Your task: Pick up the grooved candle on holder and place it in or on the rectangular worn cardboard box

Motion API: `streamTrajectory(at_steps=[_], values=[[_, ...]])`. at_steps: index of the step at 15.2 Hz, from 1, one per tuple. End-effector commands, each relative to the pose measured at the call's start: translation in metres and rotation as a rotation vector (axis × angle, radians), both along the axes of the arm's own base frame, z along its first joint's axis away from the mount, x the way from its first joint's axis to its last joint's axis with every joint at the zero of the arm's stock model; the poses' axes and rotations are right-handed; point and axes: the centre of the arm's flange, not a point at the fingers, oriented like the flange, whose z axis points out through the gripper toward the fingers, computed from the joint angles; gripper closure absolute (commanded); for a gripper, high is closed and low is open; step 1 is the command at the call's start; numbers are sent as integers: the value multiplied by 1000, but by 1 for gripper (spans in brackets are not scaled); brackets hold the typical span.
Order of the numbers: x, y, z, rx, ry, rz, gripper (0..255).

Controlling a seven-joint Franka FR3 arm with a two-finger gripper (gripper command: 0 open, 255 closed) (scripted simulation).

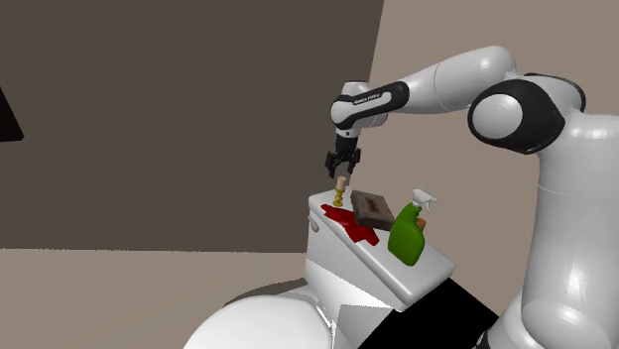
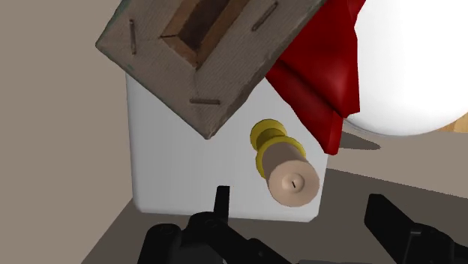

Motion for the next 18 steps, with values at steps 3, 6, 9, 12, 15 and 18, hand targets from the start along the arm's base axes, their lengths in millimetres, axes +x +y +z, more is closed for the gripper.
streamTrajectory(at_steps=[3,6,9,12,15,18], values=[[6,-2,-19,-3,0,-1,0],[6,-2,-35,-3,0,-1,0],[6,-2,-43,-3,0,-1,0],[6,-2,-43,-3,0,-1,0],[6,-2,-43,-3,0,-1,0],[6,-2,-43,-3,0,-1,255]])
